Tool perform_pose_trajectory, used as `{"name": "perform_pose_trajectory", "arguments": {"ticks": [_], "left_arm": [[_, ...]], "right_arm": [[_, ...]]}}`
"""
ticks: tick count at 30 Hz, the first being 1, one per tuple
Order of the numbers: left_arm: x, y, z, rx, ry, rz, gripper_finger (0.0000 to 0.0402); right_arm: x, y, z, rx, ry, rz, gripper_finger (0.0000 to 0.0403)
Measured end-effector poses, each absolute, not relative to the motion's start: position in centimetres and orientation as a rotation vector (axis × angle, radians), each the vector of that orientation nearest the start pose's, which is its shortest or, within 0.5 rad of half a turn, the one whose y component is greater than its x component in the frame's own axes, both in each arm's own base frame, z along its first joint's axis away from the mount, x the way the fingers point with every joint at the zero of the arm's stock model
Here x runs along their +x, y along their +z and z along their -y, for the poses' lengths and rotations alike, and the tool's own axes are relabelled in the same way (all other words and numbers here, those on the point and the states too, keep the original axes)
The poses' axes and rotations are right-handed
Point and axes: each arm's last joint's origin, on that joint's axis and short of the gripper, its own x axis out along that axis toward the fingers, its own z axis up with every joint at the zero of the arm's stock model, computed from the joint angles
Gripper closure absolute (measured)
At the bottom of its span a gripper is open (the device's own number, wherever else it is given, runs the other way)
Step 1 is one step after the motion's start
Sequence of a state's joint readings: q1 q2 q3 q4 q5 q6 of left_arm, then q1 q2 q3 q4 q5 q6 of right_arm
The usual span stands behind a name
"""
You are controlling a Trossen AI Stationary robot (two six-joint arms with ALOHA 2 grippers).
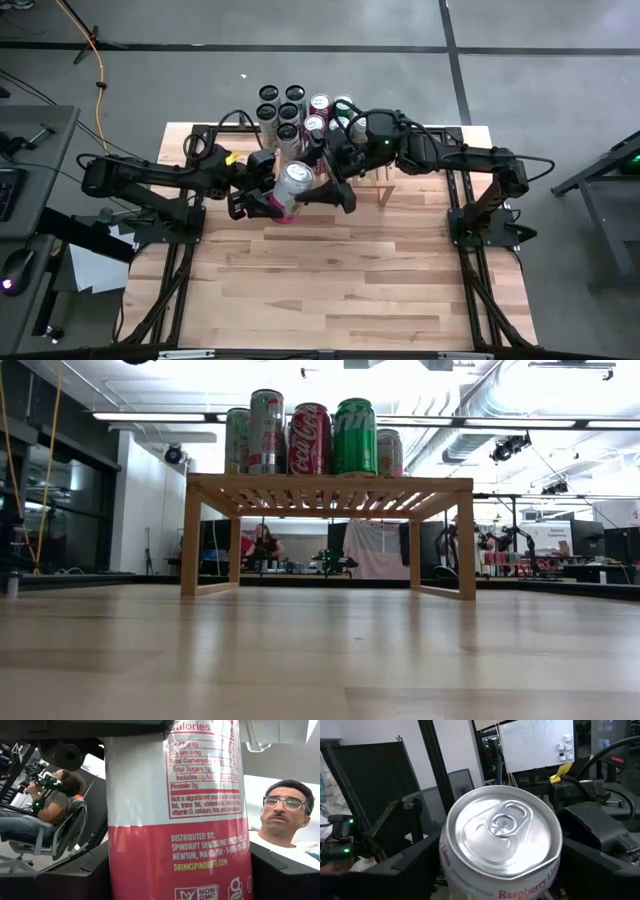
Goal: Place canned beverage on shelf
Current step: Put the pink white soda can on the shelf aligned with other pink white soda can
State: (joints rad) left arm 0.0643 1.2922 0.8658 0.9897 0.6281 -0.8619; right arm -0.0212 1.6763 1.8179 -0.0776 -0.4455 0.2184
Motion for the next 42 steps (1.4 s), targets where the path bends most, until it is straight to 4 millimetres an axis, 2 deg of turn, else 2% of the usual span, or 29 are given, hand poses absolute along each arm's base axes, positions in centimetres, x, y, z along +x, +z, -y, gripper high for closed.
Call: {"name": "perform_pose_trajectory", "arguments": {"ticks": [4, 8, 14, 20, 27, 32, 34, 38, 42], "left_arm": [[27.3, 35.9, -0.1, -0.634, -0.723, 0.267, 0.0124], [27.3, 36.0, -0.4, -0.668, -0.712, 0.265, 0.0124], [27.3, 36.1, -1.4, -0.787, -0.661, 0.269, 0.0021], [27.2, 36.0, -2.3, -0.813, -0.674, 0.233, 0.0027], [26.3, 36.8, -3.7, -0.786, -0.621, 0.286, 0.0027], [25.9, 40.0, -4.2, -0.666, -0.604, 0.383, 0.0026], [26.2, 41.5, -4.3, -0.591, -0.559, 0.353, 0.0026], [26.6, 43.6, -4.4, -0.418, -0.393, 0.132, 0.0025], [24.9, 45.0, -4.5, -0.254, -0.129, -0.099, 0.0025]], "right_arm": [[37.6, 46.6, -0.5, 0.203, 0.439, 0.012, 0.0115], [37.5, 46.6, -0.4, 0.209, 0.442, 0.006, 0.0121], [36.2, 46.7, -0.1, 0.206, 0.484, -0.07, 0.0121], [31.9, 47.7, -0.1, 0.19, 0.407, -0.211, 0.0121], [26.0, 46.3, -1.0, 0.19, 0.095, -0.587, 0.0121], [23.7, 45.4, -1.4, 0.184, -0.011, -0.759, 0.0121], [23.0, 45.3, -1.4, 0.189, -0.037, -0.793, 0.0121], [21.7, 44.4, -0.7, 0.212, -0.085, -0.818, 0.0121], [19.5, 41.5, 0.0, 0.296, -0.153, -0.808, 0.0121]]}}
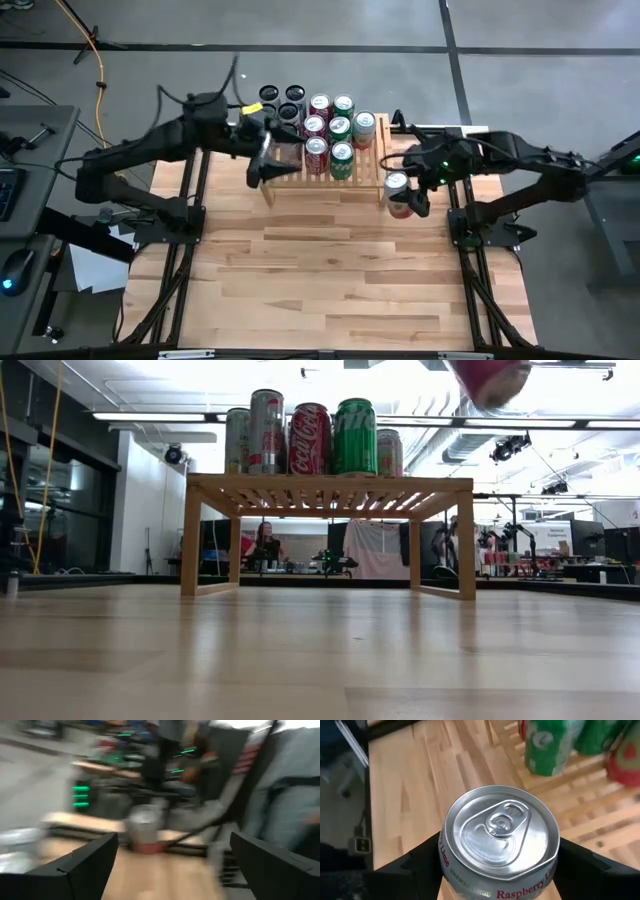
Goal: Place canned beverage on shelf
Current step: Put the pink white soda can on the shelf aligned with other pink white soda can
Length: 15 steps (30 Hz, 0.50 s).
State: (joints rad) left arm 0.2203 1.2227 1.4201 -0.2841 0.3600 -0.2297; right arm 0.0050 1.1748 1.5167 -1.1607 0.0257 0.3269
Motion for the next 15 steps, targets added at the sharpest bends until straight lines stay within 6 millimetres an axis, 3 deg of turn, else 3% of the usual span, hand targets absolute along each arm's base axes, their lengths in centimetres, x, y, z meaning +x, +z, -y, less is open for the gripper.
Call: {"name": "perform_pose_trajectory", "arguments": {"ticks": [3, 7, 15], "left_arm": [[23.1, 45.8, -4.2, -0.138, 0.036, -0.109, 0.0025], [20.1, 46.6, -3.9, -0.056, 0.192, 0.018, 0.0025], [16.5, 41.9, -3.6, -0.212, 0.303, 0.241, 0.0025]], "right_arm": [[18.1, 39.1, 0.3, 0.383, -0.184, -0.716, 0.0121], [17.3, 37.2, 0.7, 0.455, -0.192, -0.556, 0.0121], [18.7, 36.7, 2.6, 0.319, -0.312, -0.466, 0.0121]]}}
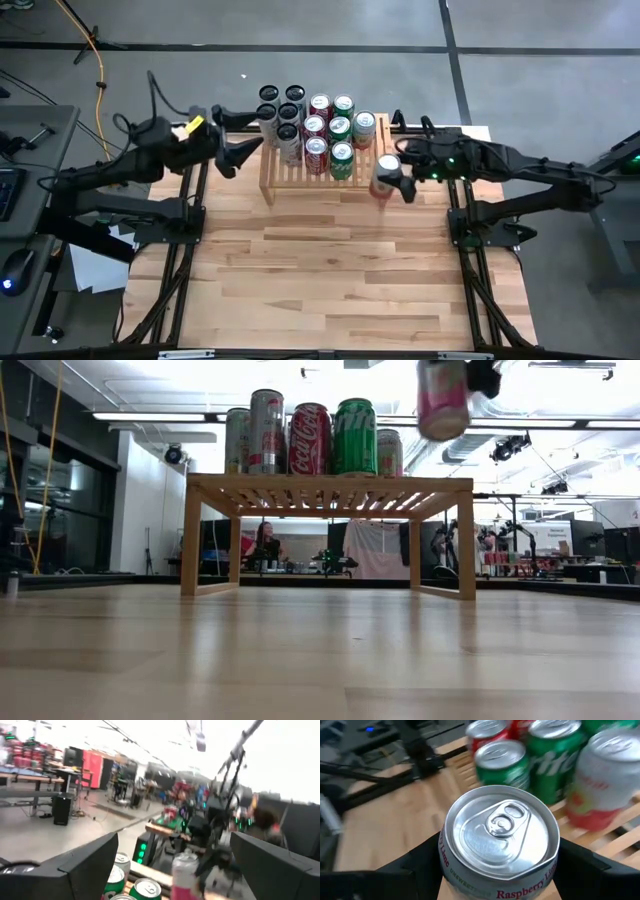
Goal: Place canned beverage on shelf
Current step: Put the pink white soda can on the shelf aligned with other pink white soda can
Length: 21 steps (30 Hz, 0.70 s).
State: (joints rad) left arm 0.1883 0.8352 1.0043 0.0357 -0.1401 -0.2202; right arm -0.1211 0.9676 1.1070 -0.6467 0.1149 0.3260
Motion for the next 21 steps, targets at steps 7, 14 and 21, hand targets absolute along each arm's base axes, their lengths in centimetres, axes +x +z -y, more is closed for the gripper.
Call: {"name": "perform_pose_trajectory", "arguments": {"ticks": [7, 14, 21], "left_arm": [[15.3, 40.7, -3.5, -0.307, 0.328, 0.336, 0.0025], [15.1, 41.3, -3.4, -0.307, 0.32, 0.39, 0.0025], [15.1, 41.3, -3.4, -0.308, 0.319, 0.389, 0.0025]], "right_arm": [[21.6, 35.0, 5.4, 0.205, -0.389, -0.539, 0.0121], [23.7, 34.1, 7.9, 0.149, -0.426, -0.528, 0.0121], [23.6, 34.1, 9.3, 0.145, -0.473, -0.503, 0.0121]]}}
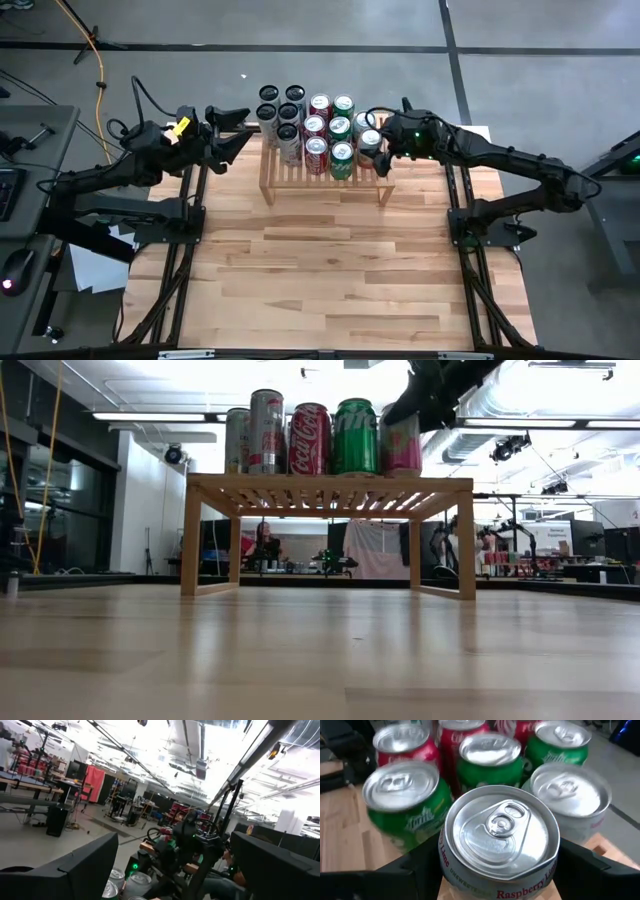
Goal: Place canned beverage on shelf
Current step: Put the pink white soda can on the shelf aligned with other pink white soda can
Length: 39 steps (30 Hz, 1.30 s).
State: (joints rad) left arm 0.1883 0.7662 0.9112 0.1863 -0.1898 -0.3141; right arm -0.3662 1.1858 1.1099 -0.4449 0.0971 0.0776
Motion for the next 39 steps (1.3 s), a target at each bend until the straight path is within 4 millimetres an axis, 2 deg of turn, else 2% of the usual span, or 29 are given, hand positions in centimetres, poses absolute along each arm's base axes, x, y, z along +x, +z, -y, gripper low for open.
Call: {"name": "perform_pose_trajectory", "arguments": {"ticks": [4, 17, 20, 28, 39], "left_arm": [[15.1, 41.3, -3.4, -0.307, 0.32, 0.388, 0.0025], [15.1, 41.2, -3.4, -0.307, 0.319, 0.385, 0.0025], [15.1, 41.2, -3.4, -0.306, 0.308, 0.383, 0.0025], [15.1, 41.2, -3.4, -0.305, 0.305, 0.383, 0.0025], [15.1, 41.2, -3.4, -0.304, 0.304, 0.383, 0.0025]], "right_arm": [[23.5, 34.1, 9.6, 0.154, -0.464, -0.5, 0.0121], [25.6, 32.8, 10.4, 0.128, -0.436, -0.519, 0.0121], [25.5, 32.8, 10.4, 0.129, -0.437, -0.521, 0.0117], [25.2, 32.7, 10.2, 0.134, -0.434, -0.546, 0.005], [23.4, 34.4, 9.5, 0.123, -0.441, -0.489, 0.004]]}}
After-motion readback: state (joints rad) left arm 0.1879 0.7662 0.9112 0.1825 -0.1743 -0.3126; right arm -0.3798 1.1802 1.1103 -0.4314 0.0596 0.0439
